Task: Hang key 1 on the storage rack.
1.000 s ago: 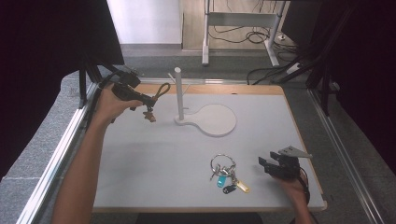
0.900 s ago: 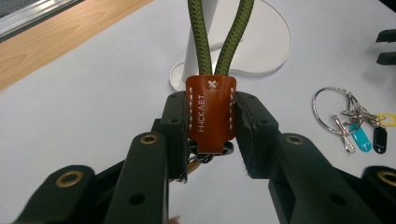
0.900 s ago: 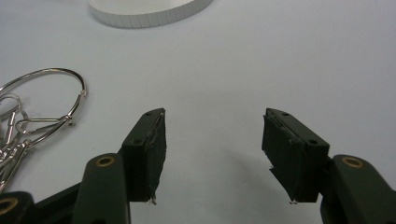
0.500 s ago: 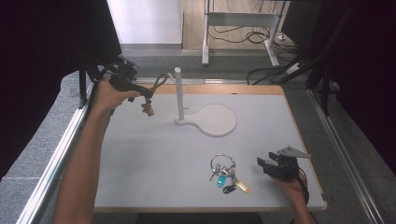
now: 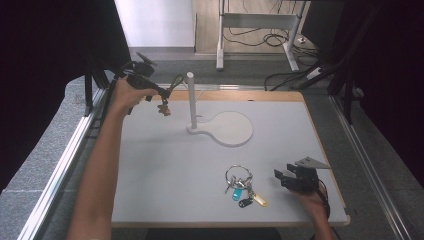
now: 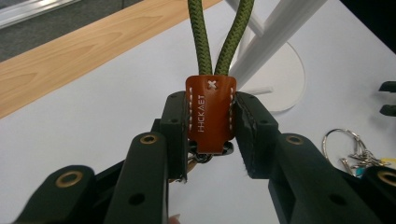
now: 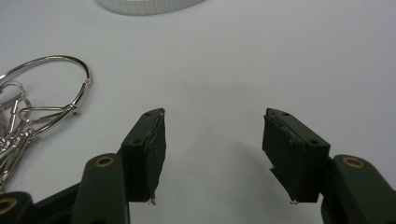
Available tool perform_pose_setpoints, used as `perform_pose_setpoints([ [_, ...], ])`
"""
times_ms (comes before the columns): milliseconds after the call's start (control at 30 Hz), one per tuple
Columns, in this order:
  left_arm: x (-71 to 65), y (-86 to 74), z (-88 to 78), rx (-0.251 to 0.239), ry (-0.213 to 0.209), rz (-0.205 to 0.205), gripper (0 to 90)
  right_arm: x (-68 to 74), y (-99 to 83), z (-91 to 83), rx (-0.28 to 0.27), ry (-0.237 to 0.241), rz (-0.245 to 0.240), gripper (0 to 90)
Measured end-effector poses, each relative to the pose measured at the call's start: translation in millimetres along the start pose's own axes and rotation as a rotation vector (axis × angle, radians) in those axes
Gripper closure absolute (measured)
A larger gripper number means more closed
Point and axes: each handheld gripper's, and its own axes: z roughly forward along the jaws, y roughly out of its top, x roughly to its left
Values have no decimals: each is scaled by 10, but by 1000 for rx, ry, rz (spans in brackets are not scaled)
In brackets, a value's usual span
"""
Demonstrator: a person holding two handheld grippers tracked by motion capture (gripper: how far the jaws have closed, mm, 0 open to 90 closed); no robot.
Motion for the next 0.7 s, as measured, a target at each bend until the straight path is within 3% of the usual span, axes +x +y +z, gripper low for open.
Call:
perform_pose_setpoints([
  [500,-44,19,219,52,-18,15,671,2,2,-2,1,-1,0,401],
  [700,-79,-28,384,62,-32,22,668,-5,7,-8,0,0,1,399],
])
